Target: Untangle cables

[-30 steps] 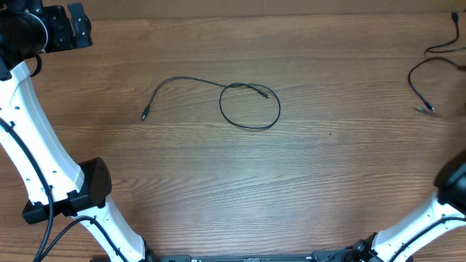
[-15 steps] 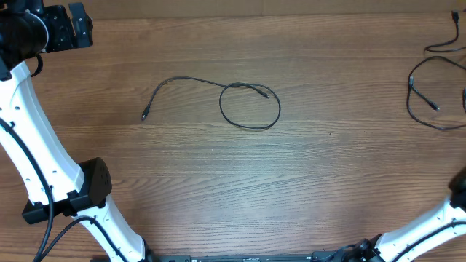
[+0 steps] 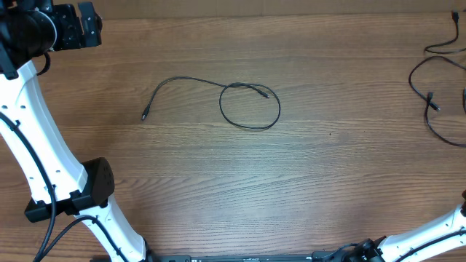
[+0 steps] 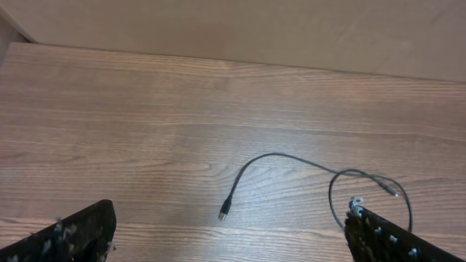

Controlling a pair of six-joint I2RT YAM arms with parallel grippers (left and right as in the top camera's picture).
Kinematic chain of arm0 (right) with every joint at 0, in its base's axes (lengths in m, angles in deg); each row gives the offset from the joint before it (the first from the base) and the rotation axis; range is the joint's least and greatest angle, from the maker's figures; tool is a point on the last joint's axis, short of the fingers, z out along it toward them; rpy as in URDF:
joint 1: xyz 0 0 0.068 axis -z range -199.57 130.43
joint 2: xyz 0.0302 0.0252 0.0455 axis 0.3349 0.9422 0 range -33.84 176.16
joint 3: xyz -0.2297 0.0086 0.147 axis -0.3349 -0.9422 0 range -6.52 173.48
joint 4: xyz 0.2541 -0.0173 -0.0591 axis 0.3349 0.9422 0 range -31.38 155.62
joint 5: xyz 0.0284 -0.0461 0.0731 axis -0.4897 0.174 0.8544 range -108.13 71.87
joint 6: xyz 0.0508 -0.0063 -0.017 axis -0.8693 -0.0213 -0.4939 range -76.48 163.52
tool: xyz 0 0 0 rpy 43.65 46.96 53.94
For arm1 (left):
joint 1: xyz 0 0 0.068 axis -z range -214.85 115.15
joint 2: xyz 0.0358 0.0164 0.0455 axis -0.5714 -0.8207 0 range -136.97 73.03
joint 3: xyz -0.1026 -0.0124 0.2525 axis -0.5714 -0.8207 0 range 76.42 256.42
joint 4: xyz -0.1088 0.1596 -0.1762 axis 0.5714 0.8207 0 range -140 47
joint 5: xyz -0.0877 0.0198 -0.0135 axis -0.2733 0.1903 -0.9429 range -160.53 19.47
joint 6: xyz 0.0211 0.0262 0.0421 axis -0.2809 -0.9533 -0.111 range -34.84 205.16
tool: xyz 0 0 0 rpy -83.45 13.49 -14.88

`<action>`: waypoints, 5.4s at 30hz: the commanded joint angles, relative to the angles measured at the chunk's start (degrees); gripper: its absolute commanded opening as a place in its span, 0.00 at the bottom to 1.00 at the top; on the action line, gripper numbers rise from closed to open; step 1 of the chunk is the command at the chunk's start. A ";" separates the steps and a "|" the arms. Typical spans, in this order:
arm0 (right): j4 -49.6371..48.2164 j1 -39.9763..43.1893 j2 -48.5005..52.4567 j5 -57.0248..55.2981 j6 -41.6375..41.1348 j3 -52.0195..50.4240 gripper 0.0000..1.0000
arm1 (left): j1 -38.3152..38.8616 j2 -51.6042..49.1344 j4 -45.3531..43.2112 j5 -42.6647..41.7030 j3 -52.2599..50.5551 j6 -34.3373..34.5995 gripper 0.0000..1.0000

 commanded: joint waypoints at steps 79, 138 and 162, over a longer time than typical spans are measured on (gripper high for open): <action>26.51 -87.76 -5.01 0.70 35.87 -10.82 0.74 | 0.46 0.07 -0.31 -0.94 -5.95 -1.77 1.00; 40.30 -49.42 -23.39 -0.85 15.85 79.25 0.04 | 0.48 0.07 -2.64 -3.50 -6.12 -0.59 1.00; 22.38 3.69 -23.54 8.04 25.57 36.13 0.04 | 0.48 0.07 -0.35 0.59 -6.16 -4.44 1.00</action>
